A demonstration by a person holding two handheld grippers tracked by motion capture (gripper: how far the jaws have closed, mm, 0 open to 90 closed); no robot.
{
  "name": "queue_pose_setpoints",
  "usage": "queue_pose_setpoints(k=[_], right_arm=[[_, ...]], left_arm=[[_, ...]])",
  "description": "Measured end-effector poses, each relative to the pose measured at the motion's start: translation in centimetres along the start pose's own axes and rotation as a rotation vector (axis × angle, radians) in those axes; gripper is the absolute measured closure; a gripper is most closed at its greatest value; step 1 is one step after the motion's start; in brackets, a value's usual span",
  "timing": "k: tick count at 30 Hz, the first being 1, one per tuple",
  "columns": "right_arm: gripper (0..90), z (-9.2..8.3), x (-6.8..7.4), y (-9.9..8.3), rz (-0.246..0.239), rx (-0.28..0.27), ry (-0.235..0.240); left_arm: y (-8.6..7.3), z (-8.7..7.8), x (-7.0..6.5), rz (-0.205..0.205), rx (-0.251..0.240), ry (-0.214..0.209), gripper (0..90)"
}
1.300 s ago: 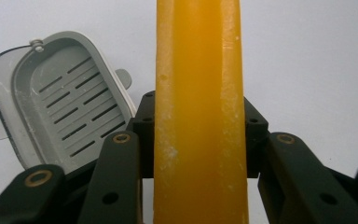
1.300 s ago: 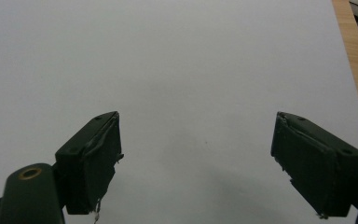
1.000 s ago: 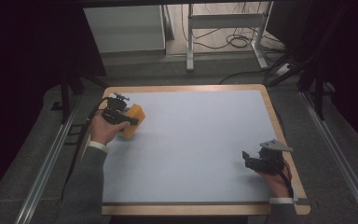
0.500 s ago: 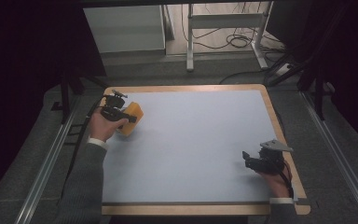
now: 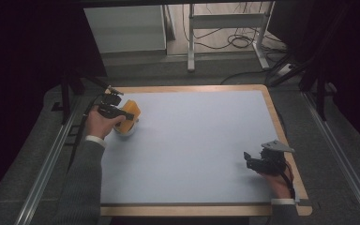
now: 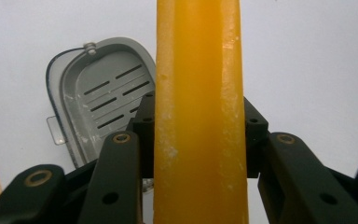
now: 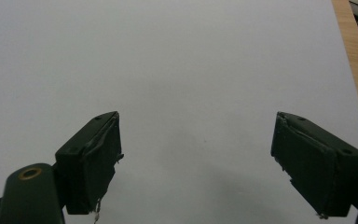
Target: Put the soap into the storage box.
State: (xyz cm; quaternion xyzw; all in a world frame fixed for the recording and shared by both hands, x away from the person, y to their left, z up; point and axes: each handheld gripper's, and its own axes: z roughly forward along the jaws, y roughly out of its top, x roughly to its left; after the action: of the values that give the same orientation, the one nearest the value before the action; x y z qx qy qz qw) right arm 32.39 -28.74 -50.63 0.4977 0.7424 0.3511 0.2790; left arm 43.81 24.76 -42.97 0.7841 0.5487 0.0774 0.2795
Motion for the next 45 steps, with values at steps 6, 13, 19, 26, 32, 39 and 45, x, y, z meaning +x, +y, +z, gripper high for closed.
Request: queue_pose_setpoints(k=[6, 13, 19, 26, 32, 39, 45], right_arm=[[15.8, 0.0, 0.0, 0.0, -0.003, 0.000, -0.001], [15.8, 0.0, 0.1, 0.0, -0.010, -0.003, 0.009], [15.8, 0.1, 0.0, -0.1, -0.007, -0.001, 0.006], [15.8, 0.1, 0.1, -0.1, -0.012, -0.001, 0.009], [15.8, 0.1, 0.0, -0.1, -0.008, 0.001, 0.006], [15.8, 0.1, 0.1, -0.1, -0.009, 0.000, 0.006], [15.8, 0.1, 0.0, -0.1, -0.009, 0.000, 0.006]], left_arm=[[0.2, 0.4, 0.6, -0.019, 0.006, 0.004, 60.9], [0.6, 1.0, 1.2, -0.044, 0.007, 0.009, 60.9], [0.7, 1.1, 1.6, -0.055, 0.001, 0.016, 60.9], [0.9, 1.4, 1.9, -0.069, 0.002, 0.026, 60.9], [1.0, 1.7, 2.2, -0.092, -0.010, 0.039, 60.9], [1.0, 1.8, 2.1, -0.093, -0.012, 0.056, 60.9], [0.8, 2.2, 2.4, -0.112, -0.017, 0.056, 60.9]])
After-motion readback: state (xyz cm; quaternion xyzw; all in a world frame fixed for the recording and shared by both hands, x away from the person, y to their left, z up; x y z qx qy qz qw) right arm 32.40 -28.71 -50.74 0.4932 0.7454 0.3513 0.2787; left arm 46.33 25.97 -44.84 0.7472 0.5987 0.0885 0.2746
